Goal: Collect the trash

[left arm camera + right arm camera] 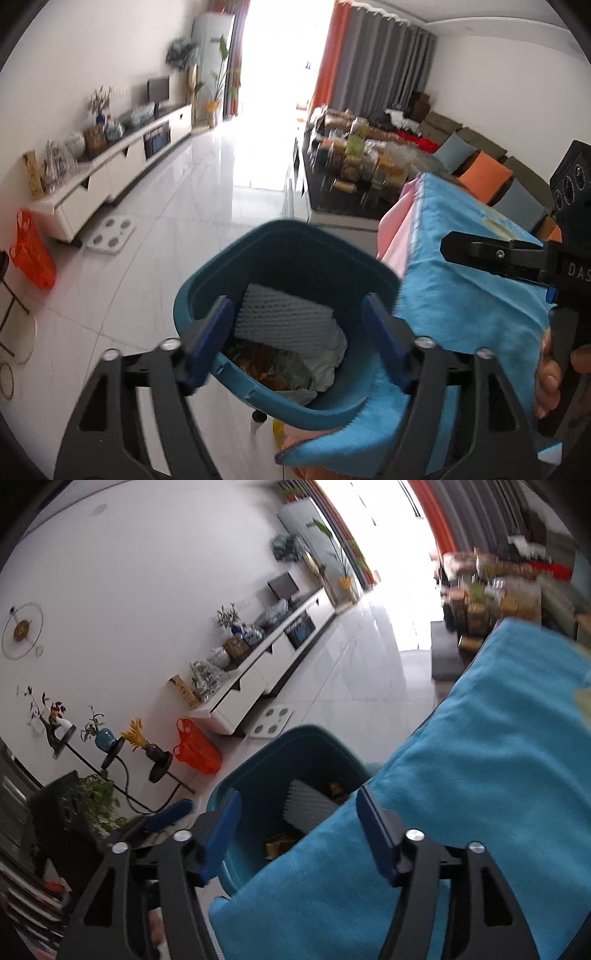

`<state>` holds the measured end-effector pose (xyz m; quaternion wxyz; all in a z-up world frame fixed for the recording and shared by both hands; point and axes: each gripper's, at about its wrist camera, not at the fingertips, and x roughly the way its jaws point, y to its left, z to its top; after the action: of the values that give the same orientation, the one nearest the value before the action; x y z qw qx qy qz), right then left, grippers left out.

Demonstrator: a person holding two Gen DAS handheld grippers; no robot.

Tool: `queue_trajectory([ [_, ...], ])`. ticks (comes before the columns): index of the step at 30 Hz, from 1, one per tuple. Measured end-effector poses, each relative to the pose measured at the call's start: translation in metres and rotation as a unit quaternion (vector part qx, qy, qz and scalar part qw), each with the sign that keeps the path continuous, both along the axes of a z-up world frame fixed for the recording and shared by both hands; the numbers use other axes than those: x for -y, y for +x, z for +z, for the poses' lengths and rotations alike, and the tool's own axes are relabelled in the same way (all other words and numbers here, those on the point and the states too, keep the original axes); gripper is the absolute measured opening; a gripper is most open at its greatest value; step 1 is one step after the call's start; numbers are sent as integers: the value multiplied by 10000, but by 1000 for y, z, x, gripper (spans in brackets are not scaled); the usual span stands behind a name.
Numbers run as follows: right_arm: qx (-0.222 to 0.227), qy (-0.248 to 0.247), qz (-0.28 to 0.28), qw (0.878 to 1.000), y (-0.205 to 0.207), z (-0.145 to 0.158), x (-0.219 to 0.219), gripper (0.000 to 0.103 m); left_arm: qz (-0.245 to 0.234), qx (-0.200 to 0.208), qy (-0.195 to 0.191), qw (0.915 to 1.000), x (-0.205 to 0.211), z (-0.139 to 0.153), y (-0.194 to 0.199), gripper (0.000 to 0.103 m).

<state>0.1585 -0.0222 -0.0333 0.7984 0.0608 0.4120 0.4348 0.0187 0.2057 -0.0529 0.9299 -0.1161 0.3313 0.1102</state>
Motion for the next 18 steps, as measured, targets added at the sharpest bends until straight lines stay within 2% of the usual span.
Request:
queue_trajectory([
  [1,156,12,-36,9999,-4,5,8,70,-10,109,84,9999,5,5,-5,95],
  [2,277,28,-88,9996,-6,8,15,76,-27,218,139,9997,10,9,-9,97],
  [7,962,-7,-493,9941,-30,25,60,88,-160,654,311,9972,42,26,-27,97],
  [10,1429,-107,-841,9861,-50,32,90,96,-184,809,491,9953,64,33,-32,97],
  [12,1781,-225,-1208,9763,-66,37,112,96,-213,940,591,9936,81,37,-34,97],
  [18,2352,-384,-2071,9489,-95,42,170,96,-463,1378,812,9860,135,52,-29,97],
])
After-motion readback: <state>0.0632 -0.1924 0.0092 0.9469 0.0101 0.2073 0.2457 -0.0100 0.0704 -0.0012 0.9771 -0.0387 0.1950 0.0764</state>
